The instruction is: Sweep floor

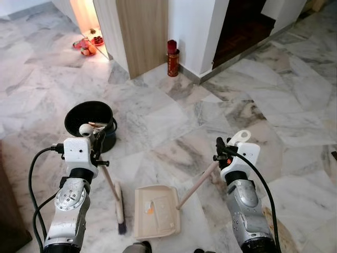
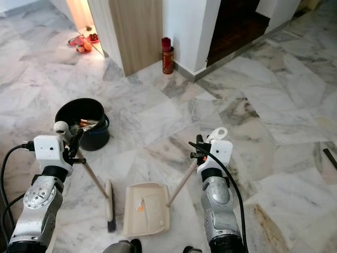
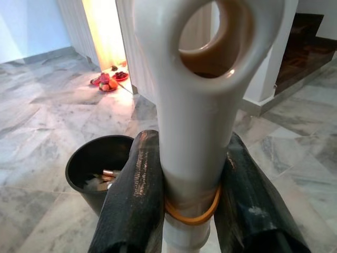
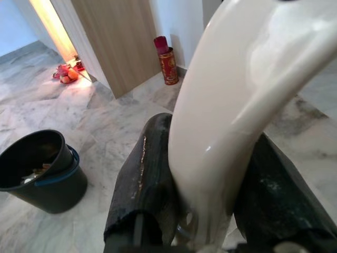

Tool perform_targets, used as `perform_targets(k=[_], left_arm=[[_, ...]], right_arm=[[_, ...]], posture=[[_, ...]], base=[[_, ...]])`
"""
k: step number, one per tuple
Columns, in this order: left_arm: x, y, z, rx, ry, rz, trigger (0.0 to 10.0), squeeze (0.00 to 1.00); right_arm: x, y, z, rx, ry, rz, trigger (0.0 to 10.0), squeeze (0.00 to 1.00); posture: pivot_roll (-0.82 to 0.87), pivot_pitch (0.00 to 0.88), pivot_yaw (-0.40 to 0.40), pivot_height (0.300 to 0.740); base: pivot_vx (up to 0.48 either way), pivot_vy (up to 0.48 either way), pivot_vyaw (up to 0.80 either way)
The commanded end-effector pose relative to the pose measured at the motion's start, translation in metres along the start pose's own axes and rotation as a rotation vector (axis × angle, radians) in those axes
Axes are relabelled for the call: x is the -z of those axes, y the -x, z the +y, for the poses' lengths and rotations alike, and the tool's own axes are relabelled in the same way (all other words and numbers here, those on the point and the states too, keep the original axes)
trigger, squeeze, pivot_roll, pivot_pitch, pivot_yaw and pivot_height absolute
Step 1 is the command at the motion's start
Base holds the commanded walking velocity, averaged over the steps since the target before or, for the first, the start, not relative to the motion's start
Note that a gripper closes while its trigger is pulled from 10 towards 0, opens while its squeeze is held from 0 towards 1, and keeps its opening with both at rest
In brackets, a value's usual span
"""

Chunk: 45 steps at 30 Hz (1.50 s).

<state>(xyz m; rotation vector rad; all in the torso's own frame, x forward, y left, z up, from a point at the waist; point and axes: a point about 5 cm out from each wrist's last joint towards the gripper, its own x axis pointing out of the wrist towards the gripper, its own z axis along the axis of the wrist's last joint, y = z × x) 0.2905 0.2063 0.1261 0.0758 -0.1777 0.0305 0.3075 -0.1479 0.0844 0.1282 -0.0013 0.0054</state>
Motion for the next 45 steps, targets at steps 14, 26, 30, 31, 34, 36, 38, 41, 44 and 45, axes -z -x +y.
perform_targets(k=[14,26,30,31,34,36,38,41,44,45], left_arm=[[-0.0039,-0.0003,0.0,0.004,-0.019,-0.02,10.0,0.0],[-0.003,0.0001,-0.0006,-0.001,-0.017,-0.011,10.0,0.0],[-0.0025,0.0003,-0.0004,-0.004,-0.019,-0.008,10.0,0.0],[-0.0024,0.0003,-0.0004,-0.005,-0.019,-0.008,10.0,0.0],[-0.0024,0.0002,-0.0004,-0.007,-0.019,-0.008,10.0,0.0],[-0.0024,0.0,-0.0004,-0.01,-0.019,-0.007,10.0,0.0],[-0.0023,-0.0001,-0.0004,-0.011,-0.019,-0.006,10.0,0.0],[-0.0019,-0.0004,0.0004,-0.014,-0.023,-0.004,10.0,0.0],[-0.0019,-0.0006,0.0013,-0.018,-0.026,-0.002,10.0,0.0],[-0.0019,-0.0006,0.0015,-0.019,-0.026,-0.002,10.0,0.0]], right_arm=[[-0.004,0.0002,0.0016,-0.011,-0.002,-0.03,10.0,0.0],[-0.0041,0.0007,0.0011,-0.016,-0.003,-0.027,10.0,0.0],[-0.004,0.0008,0.0011,-0.017,-0.004,-0.027,10.0,0.0],[-0.0037,0.0008,0.001,-0.014,-0.012,-0.024,10.0,0.0],[-0.0035,0.0007,0.0008,-0.012,-0.018,-0.022,10.0,0.0],[-0.003,0.0004,0.0,-0.012,-0.017,-0.018,10.0,0.0],[-0.003,0.0003,-0.0002,-0.011,-0.017,-0.016,10.0,0.0],[-0.003,0.0,-0.0004,-0.01,-0.017,-0.015,10.0,0.0],[-0.003,-0.0003,-0.0005,-0.008,-0.018,-0.014,10.0,0.0],[-0.003,-0.0004,-0.0006,-0.007,-0.018,-0.014,10.0,0.0]], posture=[[0.13,0.164,0.013,0.74],[0.13,0.172,0.008,0.74],[0.13,0.174,0.007,0.74],[0.13,0.176,0.006,0.74],[0.13,0.177,0.006,0.74],[0.13,0.177,0.005,0.74],[0.13,0.178,0.005,0.74],[0.13,0.179,0.005,0.74],[0.13,0.18,0.006,0.74],[0.13,0.18,0.006,0.74]], base=[[0.0,0.0,0.79],[0.0,0.0,0.8],[0.0,0.0,0.8],[0.0,0.0,0.0],[0.0,0.0,0.0],[0.0,0.0,0.0],[0.0,0.0,0.0],[0.0,0.0,0.0],[0.084,0.0,0.0],[0.255,0.0,0.0]])
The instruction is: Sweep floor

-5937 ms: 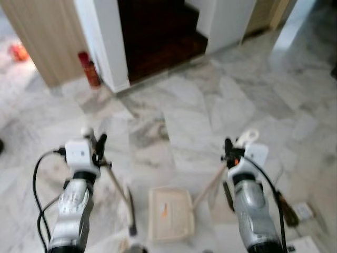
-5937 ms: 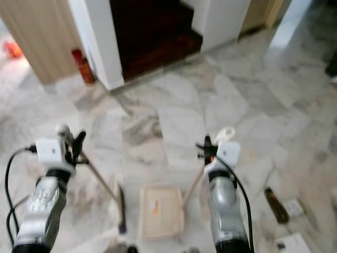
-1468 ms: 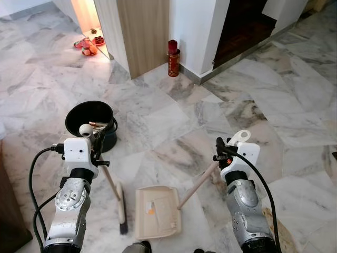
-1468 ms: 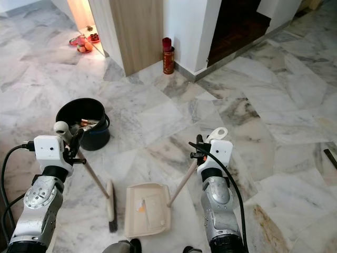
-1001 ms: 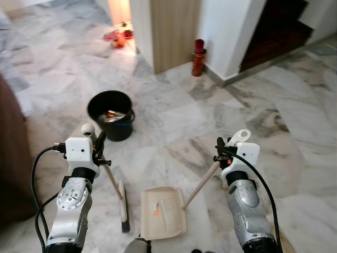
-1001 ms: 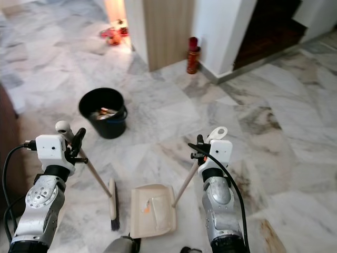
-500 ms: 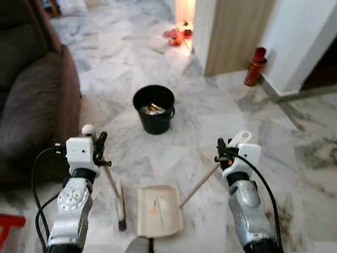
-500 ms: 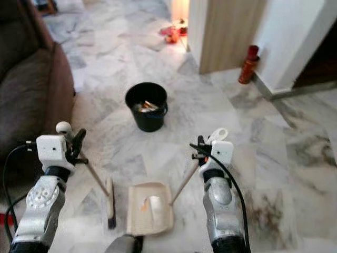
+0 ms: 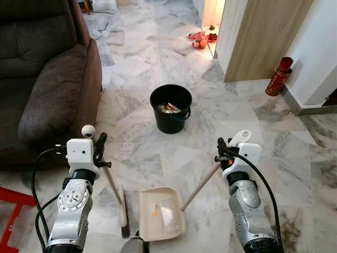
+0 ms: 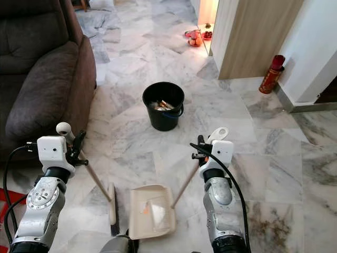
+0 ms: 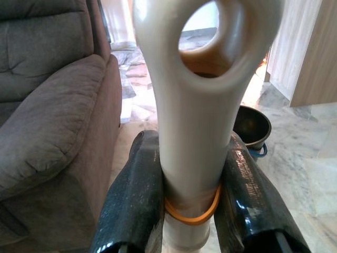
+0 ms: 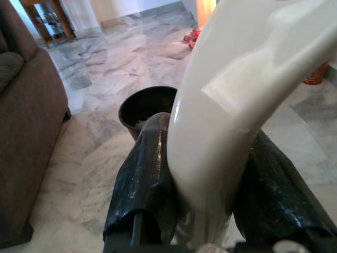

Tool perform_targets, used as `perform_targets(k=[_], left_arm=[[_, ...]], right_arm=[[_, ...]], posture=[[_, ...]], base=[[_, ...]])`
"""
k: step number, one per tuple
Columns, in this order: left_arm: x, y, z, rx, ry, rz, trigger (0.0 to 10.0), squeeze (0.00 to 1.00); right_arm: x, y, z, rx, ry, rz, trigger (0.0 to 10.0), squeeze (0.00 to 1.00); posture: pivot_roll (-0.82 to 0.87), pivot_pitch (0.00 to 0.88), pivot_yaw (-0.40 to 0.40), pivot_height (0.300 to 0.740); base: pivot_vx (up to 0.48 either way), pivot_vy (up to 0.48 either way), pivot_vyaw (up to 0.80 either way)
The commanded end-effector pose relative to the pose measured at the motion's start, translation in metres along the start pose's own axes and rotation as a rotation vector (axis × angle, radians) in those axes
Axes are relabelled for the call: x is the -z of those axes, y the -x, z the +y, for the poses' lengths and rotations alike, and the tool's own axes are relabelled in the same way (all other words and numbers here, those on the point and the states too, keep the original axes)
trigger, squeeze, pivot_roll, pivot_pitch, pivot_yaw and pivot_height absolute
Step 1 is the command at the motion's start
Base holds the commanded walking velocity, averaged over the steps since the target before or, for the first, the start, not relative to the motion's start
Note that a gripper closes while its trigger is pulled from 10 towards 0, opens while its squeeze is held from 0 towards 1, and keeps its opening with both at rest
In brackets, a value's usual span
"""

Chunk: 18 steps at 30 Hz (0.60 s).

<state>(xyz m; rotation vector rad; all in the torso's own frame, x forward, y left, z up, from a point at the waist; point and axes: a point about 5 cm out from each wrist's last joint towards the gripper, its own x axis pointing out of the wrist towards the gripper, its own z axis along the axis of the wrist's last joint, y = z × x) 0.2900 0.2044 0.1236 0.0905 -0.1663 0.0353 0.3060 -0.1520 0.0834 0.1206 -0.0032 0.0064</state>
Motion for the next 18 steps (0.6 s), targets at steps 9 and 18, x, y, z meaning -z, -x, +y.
perform_targets(k=[9,18], left_arm=[[-0.0037,-0.0015,0.0046,-0.021,-0.014,-0.011,10.0,0.0],[-0.0039,-0.0019,0.0045,-0.023,-0.016,-0.012,10.0,0.0]], right_arm=[[-0.0026,-0.0027,0.0006,0.014,-0.038,-0.003,10.0,0.0],[-0.0044,-0.0027,0.0046,-0.004,-0.031,-0.012,10.0,0.0]], posture=[[0.13,0.183,0.005,0.74],[0.13,0.185,0.004,0.74]], base=[[0.273,0.0,-0.23],[0.278,0.0,-0.09]])
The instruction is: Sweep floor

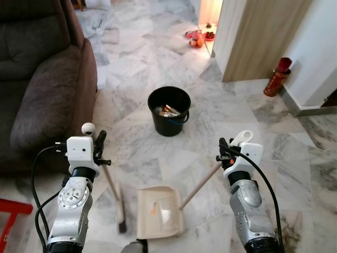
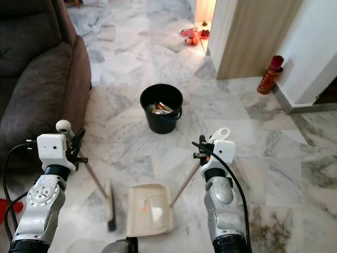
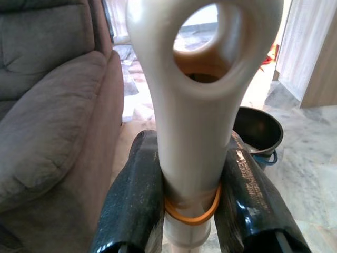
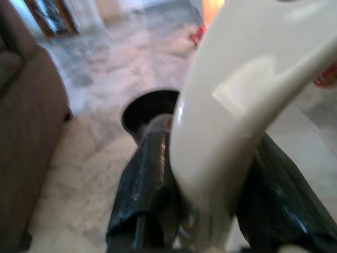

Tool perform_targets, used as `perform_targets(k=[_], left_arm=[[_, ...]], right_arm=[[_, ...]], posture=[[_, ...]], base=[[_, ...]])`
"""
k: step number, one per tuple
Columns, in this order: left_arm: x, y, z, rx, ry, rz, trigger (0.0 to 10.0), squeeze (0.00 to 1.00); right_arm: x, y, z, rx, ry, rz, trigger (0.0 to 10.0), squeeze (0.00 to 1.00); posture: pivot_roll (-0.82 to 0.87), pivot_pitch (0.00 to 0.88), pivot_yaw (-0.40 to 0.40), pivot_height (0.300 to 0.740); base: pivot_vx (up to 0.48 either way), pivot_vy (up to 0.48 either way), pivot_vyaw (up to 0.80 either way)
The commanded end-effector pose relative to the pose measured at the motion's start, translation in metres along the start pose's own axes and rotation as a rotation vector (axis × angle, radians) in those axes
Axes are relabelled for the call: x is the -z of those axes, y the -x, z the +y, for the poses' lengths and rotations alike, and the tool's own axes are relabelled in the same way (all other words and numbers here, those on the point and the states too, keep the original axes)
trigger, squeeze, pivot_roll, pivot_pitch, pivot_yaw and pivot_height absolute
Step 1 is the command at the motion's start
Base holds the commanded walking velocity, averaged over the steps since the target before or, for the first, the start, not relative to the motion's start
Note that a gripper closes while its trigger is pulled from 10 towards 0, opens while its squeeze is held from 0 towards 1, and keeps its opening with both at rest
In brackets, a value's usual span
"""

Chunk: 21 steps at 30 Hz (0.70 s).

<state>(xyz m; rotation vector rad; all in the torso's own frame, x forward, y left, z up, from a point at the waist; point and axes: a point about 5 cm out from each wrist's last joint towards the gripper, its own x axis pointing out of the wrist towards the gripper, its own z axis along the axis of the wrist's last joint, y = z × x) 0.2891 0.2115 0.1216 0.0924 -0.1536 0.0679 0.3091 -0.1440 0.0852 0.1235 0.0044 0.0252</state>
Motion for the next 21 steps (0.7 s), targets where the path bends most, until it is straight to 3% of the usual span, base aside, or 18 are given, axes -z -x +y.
perform_targets(k=[1,16,21], left_arm=[[-0.0065,-0.0028,-0.0024,0.009,-0.011,-0.026,10.0,0.0],[-0.0067,-0.0039,-0.0032,0.002,-0.01,-0.027,10.0,0.0],[-0.0066,-0.004,-0.0036,0.002,-0.008,-0.028,10.0,0.0]], right_arm=[[-0.0036,0.0005,-0.0033,0.014,-0.028,-0.021,10.0,0.0],[-0.0069,-0.0003,-0.0019,-0.01,-0.005,-0.037,10.0,0.0],[-0.007,-0.0007,0.0005,-0.02,0.005,-0.039,10.0,0.0]], posture=[[0.13,0.185,0.004,0.74],[0.13,0.183,-0.003,0.74],[0.13,0.178,-0.007,0.74]], base=[[0.277,0.0,0.0],[0.278,0.0,0.0],[0.275,0.0,0.79]])
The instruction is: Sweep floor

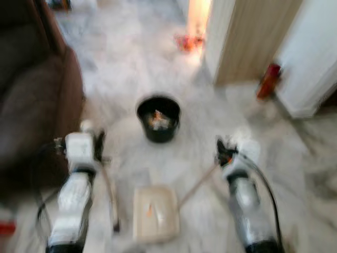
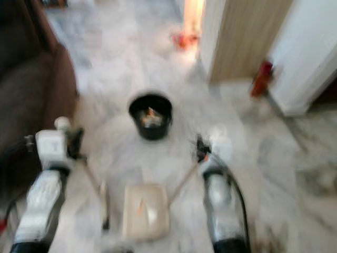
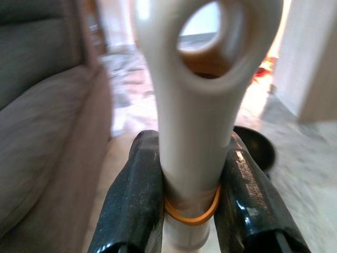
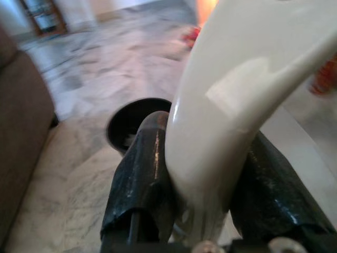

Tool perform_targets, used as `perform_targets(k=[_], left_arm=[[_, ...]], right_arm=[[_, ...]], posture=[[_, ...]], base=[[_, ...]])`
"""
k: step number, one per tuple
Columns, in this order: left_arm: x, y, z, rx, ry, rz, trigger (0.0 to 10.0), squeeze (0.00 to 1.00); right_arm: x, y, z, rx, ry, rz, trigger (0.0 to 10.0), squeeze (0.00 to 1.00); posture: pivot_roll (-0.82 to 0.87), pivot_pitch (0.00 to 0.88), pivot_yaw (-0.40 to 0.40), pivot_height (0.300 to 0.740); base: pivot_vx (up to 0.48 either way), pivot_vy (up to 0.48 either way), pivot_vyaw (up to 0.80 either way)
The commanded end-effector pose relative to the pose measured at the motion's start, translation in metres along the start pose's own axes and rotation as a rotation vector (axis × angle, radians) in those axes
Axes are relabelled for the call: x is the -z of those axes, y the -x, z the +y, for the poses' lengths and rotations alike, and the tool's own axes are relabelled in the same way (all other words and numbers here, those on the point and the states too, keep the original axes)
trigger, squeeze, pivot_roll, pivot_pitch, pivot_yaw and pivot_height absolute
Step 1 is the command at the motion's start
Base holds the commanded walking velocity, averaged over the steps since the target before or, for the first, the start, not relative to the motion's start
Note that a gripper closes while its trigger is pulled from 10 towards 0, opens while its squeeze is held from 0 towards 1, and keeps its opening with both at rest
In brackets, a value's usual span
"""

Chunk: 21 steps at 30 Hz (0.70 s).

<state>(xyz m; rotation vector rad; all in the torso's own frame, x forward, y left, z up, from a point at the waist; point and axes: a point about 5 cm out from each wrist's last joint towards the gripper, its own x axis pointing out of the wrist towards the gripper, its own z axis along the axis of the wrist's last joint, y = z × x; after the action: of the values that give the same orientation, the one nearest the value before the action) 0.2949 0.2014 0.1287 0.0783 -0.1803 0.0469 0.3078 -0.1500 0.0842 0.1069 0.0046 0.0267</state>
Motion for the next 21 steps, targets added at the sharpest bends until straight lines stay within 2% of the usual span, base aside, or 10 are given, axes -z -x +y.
perform_targets(k=[1,21], left_arm=[[0.0004,0.0023,0.0061,-0.017,-0.025,-0.002,10.0,0.0],[-0.0004,-0.0009,0.0063,-0.022,-0.026,-0.01,10.0,0.0]], right_arm=[[-0.0066,-0.0023,0.0061,-0.015,-0.023,-0.034,10.0,0.0],[-0.008,-0.0068,0.0044,-0.013,-0.031,-0.035,10.0,0.0]], posture=[[0.13,0.176,-0.009,0.74],[0.14,0.156,-0.011,0.74]], base=[[0.277,0.0,0.0],[0.277,0.0,0.0]])
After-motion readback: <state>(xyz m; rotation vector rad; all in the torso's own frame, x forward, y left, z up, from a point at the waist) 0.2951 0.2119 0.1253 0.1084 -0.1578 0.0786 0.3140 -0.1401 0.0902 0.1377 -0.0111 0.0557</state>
